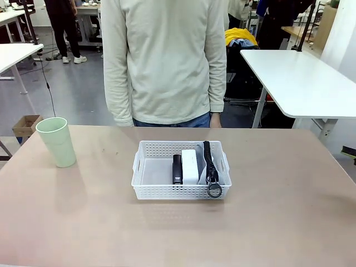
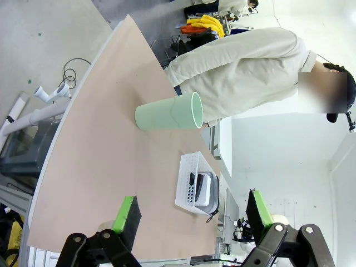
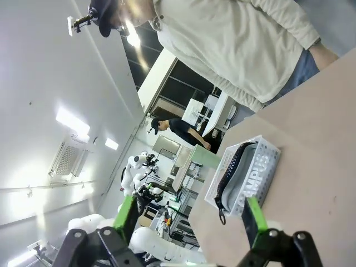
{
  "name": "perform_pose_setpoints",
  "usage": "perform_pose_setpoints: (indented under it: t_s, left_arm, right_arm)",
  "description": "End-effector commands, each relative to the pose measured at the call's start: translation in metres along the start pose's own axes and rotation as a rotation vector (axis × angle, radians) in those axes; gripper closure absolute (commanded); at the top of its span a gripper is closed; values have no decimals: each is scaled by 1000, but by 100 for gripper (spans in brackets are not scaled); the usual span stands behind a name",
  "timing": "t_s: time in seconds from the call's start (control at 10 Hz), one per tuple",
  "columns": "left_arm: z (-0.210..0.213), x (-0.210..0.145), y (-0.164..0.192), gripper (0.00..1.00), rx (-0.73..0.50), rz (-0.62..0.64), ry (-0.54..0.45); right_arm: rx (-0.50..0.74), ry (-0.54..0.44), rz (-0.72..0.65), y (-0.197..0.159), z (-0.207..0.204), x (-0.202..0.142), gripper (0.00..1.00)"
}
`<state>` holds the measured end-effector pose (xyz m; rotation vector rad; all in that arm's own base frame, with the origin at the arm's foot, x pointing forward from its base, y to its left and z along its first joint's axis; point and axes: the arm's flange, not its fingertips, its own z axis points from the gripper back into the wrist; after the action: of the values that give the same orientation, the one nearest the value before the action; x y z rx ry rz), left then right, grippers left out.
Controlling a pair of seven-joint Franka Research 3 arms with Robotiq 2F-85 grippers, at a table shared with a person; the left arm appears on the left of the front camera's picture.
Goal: Efficiently arrange items inside the basket to fit them all.
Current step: Pick up the Reusable plastic cup and place it inside the Organizing basket.
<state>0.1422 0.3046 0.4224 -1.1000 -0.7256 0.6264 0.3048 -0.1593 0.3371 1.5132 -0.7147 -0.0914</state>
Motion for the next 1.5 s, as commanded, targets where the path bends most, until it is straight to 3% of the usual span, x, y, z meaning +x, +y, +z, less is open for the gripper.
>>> perform_pose_setpoints:
  t_s: [0.0,0.1,0.3,0.4,0.6,1.0,1.1,1.2,1.4]
  left_arm:
    - [0,-3,-1,0,-21,-17,-11]
    - [0,0,0,0,0,0,0]
    - [-42,-7,-48,0,-5,-257,142]
    - [-70,-9,-76,0,-54,-418,284]
    - [-110,-22,-101,0,-102,-558,390]
    - [-159,-71,-93,0,-156,-636,625]
    - [-164,-74,-95,0,-98,-635,588]
    - [-151,-37,-117,0,-155,-616,577]
    - [-151,-37,-117,0,-155,-616,577]
  right_arm:
    - [7,13,-2,4,2,-2,0]
    - [7,13,-2,4,2,-2,0]
    - [7,13,-2,4,2,-2,0]
    - [7,13,-2,4,2,-2,0]
    - [7,13,-2,4,2,-2,0]
    - [7,13,-2,4,2,-2,0]
    - [7,13,-2,4,2,-2,0]
    - [7,13,-2,4,2,-2,0]
    - [7,13,-2,4,2,-2,0]
